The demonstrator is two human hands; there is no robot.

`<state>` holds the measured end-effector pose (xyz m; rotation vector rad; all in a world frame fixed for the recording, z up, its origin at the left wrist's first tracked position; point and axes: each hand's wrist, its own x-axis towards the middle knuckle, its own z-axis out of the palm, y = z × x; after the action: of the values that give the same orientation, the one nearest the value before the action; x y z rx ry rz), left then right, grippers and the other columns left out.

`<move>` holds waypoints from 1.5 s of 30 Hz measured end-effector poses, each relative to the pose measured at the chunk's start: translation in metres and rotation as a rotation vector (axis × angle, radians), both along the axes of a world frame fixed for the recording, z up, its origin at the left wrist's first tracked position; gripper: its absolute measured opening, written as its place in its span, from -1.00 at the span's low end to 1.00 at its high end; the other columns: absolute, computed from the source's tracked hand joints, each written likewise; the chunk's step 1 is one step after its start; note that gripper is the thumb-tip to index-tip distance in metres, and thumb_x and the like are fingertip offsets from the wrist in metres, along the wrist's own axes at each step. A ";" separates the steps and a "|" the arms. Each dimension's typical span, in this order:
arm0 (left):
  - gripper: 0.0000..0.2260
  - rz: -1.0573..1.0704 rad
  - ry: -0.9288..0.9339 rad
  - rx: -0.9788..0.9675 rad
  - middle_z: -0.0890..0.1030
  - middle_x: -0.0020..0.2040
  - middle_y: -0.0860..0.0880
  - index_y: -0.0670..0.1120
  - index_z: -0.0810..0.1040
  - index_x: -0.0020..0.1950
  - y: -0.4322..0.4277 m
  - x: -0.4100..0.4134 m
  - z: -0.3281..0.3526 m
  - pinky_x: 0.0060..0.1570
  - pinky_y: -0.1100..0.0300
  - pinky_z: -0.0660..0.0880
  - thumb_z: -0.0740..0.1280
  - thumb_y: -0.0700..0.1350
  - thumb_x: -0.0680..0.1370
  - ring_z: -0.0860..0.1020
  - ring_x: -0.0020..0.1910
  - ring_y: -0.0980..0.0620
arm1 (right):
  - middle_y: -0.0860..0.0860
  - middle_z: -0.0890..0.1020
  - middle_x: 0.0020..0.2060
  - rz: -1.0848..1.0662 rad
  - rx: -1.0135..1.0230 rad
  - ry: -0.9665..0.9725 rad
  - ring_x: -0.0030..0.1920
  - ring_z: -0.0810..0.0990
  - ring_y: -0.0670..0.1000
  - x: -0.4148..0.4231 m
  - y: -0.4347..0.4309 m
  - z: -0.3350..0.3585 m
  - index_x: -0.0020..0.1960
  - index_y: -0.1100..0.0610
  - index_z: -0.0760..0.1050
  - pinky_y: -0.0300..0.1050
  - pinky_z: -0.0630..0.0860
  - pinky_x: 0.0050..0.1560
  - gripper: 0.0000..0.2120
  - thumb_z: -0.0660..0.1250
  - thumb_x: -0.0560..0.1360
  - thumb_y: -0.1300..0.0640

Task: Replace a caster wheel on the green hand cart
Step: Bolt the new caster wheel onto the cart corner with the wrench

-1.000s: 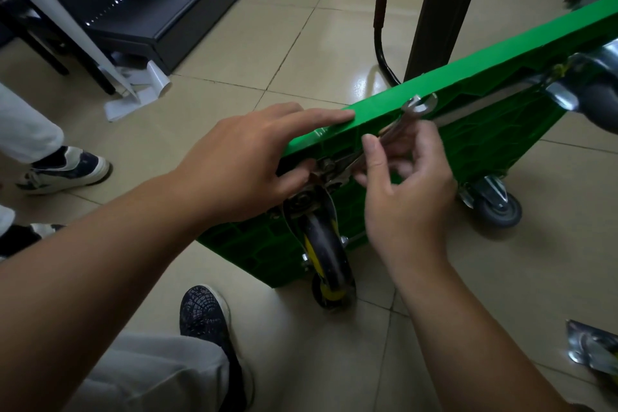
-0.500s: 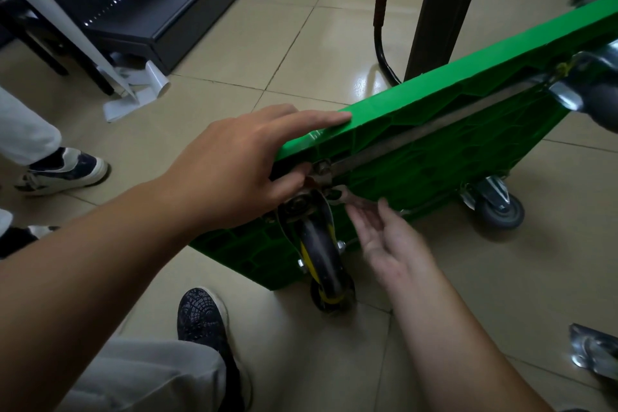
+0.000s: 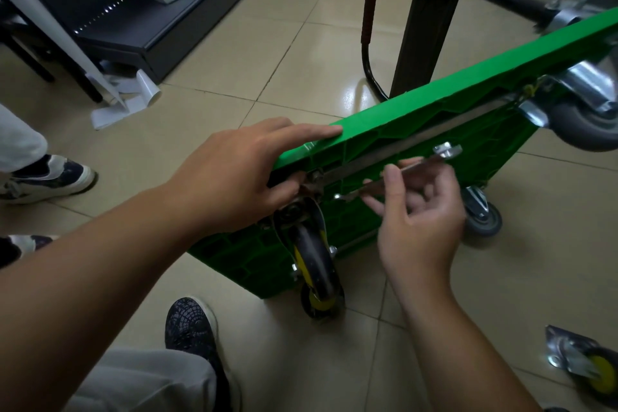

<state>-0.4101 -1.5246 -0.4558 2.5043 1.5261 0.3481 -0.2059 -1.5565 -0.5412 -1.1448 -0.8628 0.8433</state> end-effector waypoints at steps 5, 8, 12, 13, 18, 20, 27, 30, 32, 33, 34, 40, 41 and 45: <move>-0.41 0.001 0.002 0.001 0.59 0.21 0.13 0.38 0.25 0.56 -0.001 0.000 0.001 -0.07 -0.06 0.58 0.33 0.05 0.57 0.61 0.05 0.00 | -0.13 0.64 -0.10 0.049 0.151 -0.174 -0.02 0.71 0.03 -0.017 -0.004 0.017 0.06 0.02 0.47 -0.02 0.71 -0.14 -0.90 0.39 0.62 0.13; -0.41 -0.001 0.001 -0.007 0.60 0.21 0.12 0.38 0.25 0.56 -0.001 0.000 0.001 -0.07 -0.07 0.58 0.33 0.05 0.57 0.61 0.05 0.00 | -0.10 0.64 -0.08 0.028 0.136 -0.220 -0.02 0.71 0.02 -0.019 -0.002 0.015 0.10 0.04 0.47 -0.01 0.71 -0.16 -0.89 0.38 0.62 0.08; -0.40 0.008 0.006 -0.003 0.60 0.19 0.13 0.39 0.25 0.56 0.000 -0.001 0.001 -0.09 -0.06 0.58 0.33 0.05 0.57 0.60 0.02 0.01 | -0.07 0.65 -0.09 0.026 0.070 -0.276 -0.04 0.71 0.00 -0.020 0.001 0.011 0.08 0.02 0.47 0.06 0.71 -0.19 -0.89 0.38 0.62 0.05; -0.40 0.009 0.005 -0.004 0.60 0.19 0.13 0.39 0.25 0.56 0.000 -0.001 0.001 -0.09 -0.06 0.58 0.33 0.05 0.57 0.60 0.02 0.01 | -0.08 0.65 -0.10 0.028 0.046 -0.267 -0.05 0.71 0.00 -0.020 0.002 0.010 0.07 0.02 0.46 0.09 0.71 -0.18 -0.89 0.38 0.62 0.05; -0.42 0.006 0.002 0.006 0.59 0.16 0.15 0.38 0.28 0.56 0.000 0.000 0.001 -0.14 -0.03 0.57 0.31 0.06 0.56 0.58 -0.03 0.04 | -0.01 0.62 -0.14 0.062 -0.096 -0.033 -0.11 0.74 -0.03 -0.016 0.015 0.007 -0.01 0.00 0.44 -0.06 0.71 -0.18 -0.89 0.35 0.64 0.16; -0.42 0.005 0.001 0.003 0.60 0.16 0.14 0.37 0.28 0.56 0.000 0.000 0.001 -0.13 -0.03 0.57 0.31 0.07 0.56 0.59 -0.03 0.03 | 0.06 0.59 -0.19 0.081 -0.180 0.129 -0.17 0.74 -0.04 -0.013 0.022 0.004 -0.03 0.09 0.42 -0.06 0.71 -0.18 -0.87 0.34 0.64 0.23; -0.41 0.001 0.002 0.004 0.60 0.14 0.12 0.35 0.28 0.57 -0.001 0.000 0.002 -0.14 -0.05 0.56 0.32 0.04 0.56 0.59 -0.03 0.01 | 0.40 0.58 0.03 0.049 -0.312 0.402 -0.12 0.72 0.14 -0.014 0.026 -0.014 0.15 0.30 0.41 0.00 0.70 -0.15 -0.85 0.32 0.64 0.25; -0.41 0.002 0.007 0.007 0.60 0.15 0.11 0.35 0.27 0.57 -0.001 0.001 0.003 -0.16 -0.05 0.57 0.29 0.06 0.56 0.58 -0.05 0.01 | 0.33 0.58 -0.06 0.068 -0.286 0.369 -0.17 0.72 0.09 -0.011 0.030 -0.010 0.12 0.29 0.42 0.00 0.70 -0.16 -0.87 0.32 0.64 0.26; -0.41 0.000 0.007 0.004 0.60 0.15 0.11 0.35 0.26 0.58 -0.001 0.000 0.003 -0.16 -0.05 0.57 0.29 0.06 0.56 0.58 -0.04 0.01 | 0.20 0.57 -0.16 0.072 -0.228 0.265 -0.20 0.73 0.02 -0.010 0.028 -0.004 0.03 0.22 0.43 -0.01 0.71 -0.17 -0.92 0.33 0.64 0.26; -0.41 0.000 0.007 0.003 0.60 0.15 0.11 0.35 0.26 0.58 -0.001 0.000 0.003 -0.15 -0.05 0.57 0.30 0.06 0.56 0.59 -0.04 0.01 | 0.16 0.58 -0.17 0.073 -0.191 0.203 -0.18 0.74 0.01 -0.010 0.026 -0.001 0.01 0.19 0.44 -0.02 0.71 -0.18 -0.92 0.34 0.63 0.25; -0.41 -0.001 0.007 0.002 0.60 0.15 0.11 0.36 0.26 0.58 -0.001 0.000 0.003 -0.15 -0.05 0.57 0.31 0.05 0.56 0.59 -0.03 0.01 | 0.12 0.59 -0.16 0.075 -0.152 0.144 -0.14 0.75 0.01 -0.011 0.024 0.002 0.00 0.14 0.45 -0.03 0.71 -0.18 -0.92 0.35 0.63 0.23; -0.39 -0.005 0.011 0.021 0.58 0.14 0.14 0.34 0.27 0.58 0.001 -0.001 0.002 -0.19 -0.03 0.57 0.36 0.01 0.57 0.58 -0.07 0.04 | 0.09 0.65 -0.11 0.081 -0.102 0.069 -0.06 0.75 0.04 -0.021 0.013 0.000 0.00 0.04 0.47 -0.04 0.71 -0.15 -0.90 0.36 0.62 0.21; -0.38 -0.004 0.011 0.020 0.58 0.13 0.14 0.34 0.27 0.58 0.001 -0.001 0.001 -0.18 -0.03 0.57 0.37 0.00 0.57 0.58 -0.07 0.04 | 0.12 0.63 -0.11 0.062 -0.144 0.137 -0.06 0.75 0.06 -0.020 0.015 -0.003 0.00 0.09 0.46 -0.03 0.71 -0.15 -0.91 0.35 0.62 0.23; -0.39 -0.003 0.016 0.014 0.58 0.15 0.14 0.35 0.26 0.58 0.001 -0.001 0.002 -0.16 -0.03 0.56 0.35 0.01 0.57 0.59 -0.04 0.03 | 0.28 0.65 -0.03 0.055 -0.422 0.536 -0.06 0.75 0.18 -0.013 0.029 -0.019 0.07 0.28 0.43 -0.04 0.69 -0.20 -0.92 0.29 0.65 0.26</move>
<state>-0.4106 -1.5241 -0.4542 2.5259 1.5305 0.3394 -0.2189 -1.5271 -0.5605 -1.1720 -0.2772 1.3430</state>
